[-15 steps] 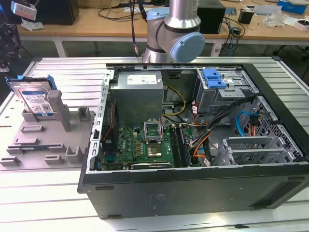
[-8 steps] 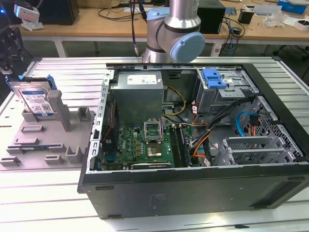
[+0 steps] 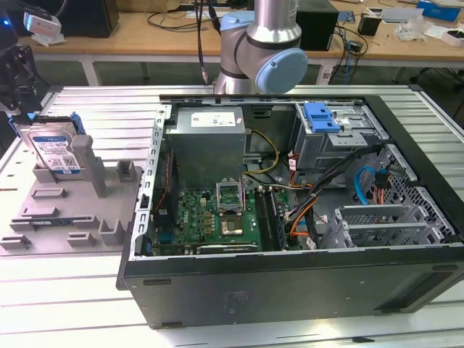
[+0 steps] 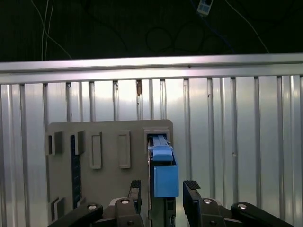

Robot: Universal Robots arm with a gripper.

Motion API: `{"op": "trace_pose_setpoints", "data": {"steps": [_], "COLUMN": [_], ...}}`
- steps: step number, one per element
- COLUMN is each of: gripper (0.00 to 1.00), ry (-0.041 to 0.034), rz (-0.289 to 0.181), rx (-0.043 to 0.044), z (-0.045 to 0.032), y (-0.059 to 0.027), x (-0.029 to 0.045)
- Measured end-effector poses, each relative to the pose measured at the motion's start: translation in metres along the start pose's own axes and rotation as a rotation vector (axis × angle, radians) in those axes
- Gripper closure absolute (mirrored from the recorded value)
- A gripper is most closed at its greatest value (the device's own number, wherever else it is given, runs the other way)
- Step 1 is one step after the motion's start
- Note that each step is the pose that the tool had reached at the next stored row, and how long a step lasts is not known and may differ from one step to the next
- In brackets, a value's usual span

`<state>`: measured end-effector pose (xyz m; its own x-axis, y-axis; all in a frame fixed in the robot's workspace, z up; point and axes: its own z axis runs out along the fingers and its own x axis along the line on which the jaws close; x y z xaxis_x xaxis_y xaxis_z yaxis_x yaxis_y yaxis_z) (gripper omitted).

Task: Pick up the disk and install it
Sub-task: 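Pick up the disk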

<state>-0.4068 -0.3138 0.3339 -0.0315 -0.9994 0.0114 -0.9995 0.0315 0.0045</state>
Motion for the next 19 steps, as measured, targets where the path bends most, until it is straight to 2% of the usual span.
{"op": "trace_pose_setpoints", "data": {"steps": [19], "gripper": [0.52], "ry": [-0.0019], "rz": [0.000], "rx": [0.0001], "z": [0.0113], "y": [0.0032], "x": [-0.0001]}}
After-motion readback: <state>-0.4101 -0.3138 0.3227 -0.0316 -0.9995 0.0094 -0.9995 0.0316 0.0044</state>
